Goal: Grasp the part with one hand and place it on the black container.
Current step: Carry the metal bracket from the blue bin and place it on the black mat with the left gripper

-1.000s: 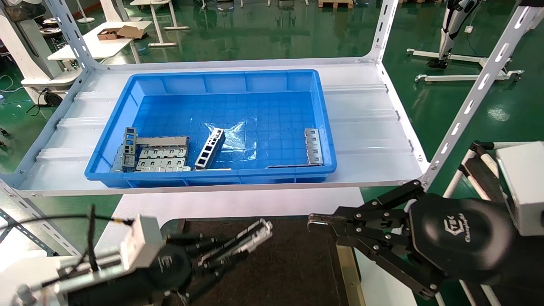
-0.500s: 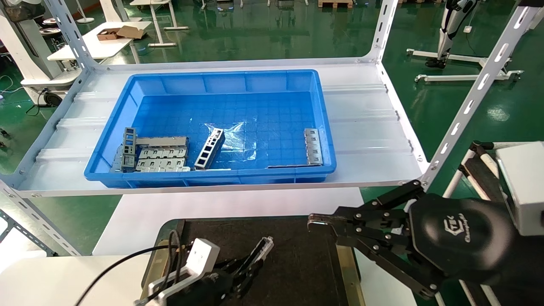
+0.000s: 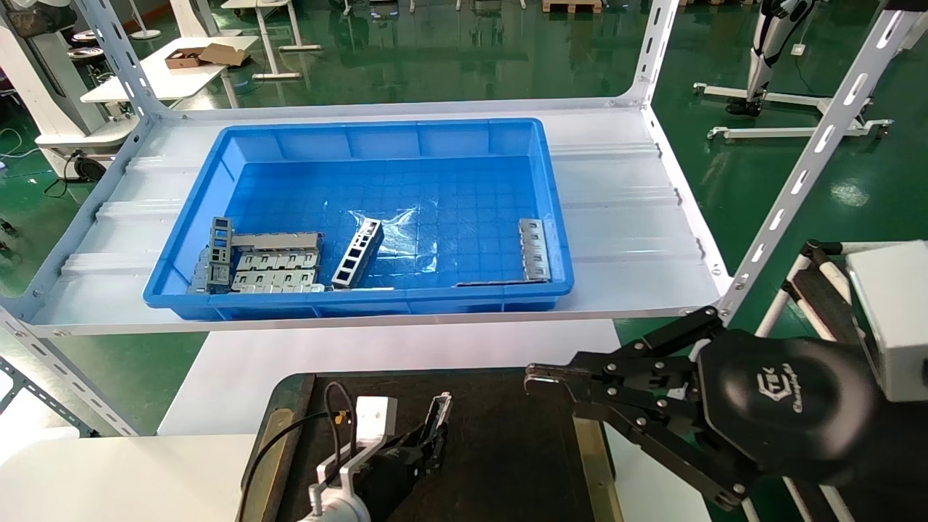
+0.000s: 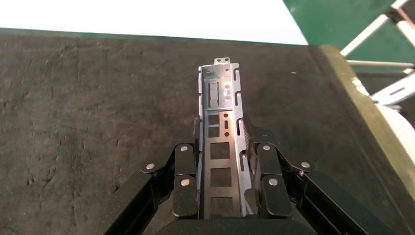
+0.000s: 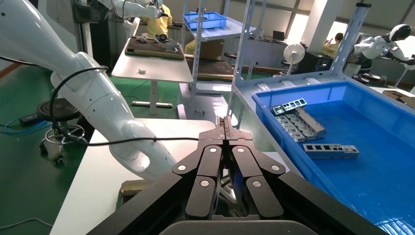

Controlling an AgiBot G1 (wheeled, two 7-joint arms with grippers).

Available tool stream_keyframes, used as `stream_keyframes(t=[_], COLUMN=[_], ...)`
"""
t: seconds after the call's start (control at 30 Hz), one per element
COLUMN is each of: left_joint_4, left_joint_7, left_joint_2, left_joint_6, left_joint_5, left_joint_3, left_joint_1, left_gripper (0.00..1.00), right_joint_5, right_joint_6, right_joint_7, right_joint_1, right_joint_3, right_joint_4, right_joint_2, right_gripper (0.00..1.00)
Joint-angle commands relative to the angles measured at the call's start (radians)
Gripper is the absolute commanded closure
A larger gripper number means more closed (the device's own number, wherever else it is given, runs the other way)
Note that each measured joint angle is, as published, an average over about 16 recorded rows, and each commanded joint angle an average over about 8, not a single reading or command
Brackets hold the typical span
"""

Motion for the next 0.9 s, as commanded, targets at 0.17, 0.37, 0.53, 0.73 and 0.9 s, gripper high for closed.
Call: stream_keyframes(t=[0.17, 0.37, 0.53, 0.73, 0.9], left_joint_4=[0.063, 0.181, 0.263, 0.302, 0.308], left_joint_7=[0.004, -0.008, -0.027, -0.055, -0.077], left_joint_2=[0.078, 0.153, 0.195, 0.214, 0.218], left_joint_6=[-0.086, -0.072, -0.038, -0.013, -0.014], left_joint_5=[-0.090, -0.115, -0.094, -0.049, -0.024], left_joint_3=[0.047, 0.046, 0.026, -0.002, -0.019], left_joint_1=[-0.041, -0.064, -0.065, -0.049, -0.034], left_gripper=[1.00, 1.00, 1.00, 0.74, 0.11], right_joint_5=[0.000, 0.000, 0.000, 0.000, 0.000], right_joint_6=[0.000, 0.000, 0.000, 0.000, 0.000], right_joint_7=[0.000, 0.000, 0.000, 0.000, 0.000], right_joint_1=[0.000, 0.000, 0.000, 0.000, 0.000], right_joint_3=[0.000, 0.000, 0.000, 0.000, 0.000], right_joint_4=[0.000, 0.000, 0.000, 0.000, 0.000], right_joint_2=[0.000, 0.000, 0.000, 0.000, 0.000], right_gripper=[1.00, 1.00, 1.00, 0.67, 0.06])
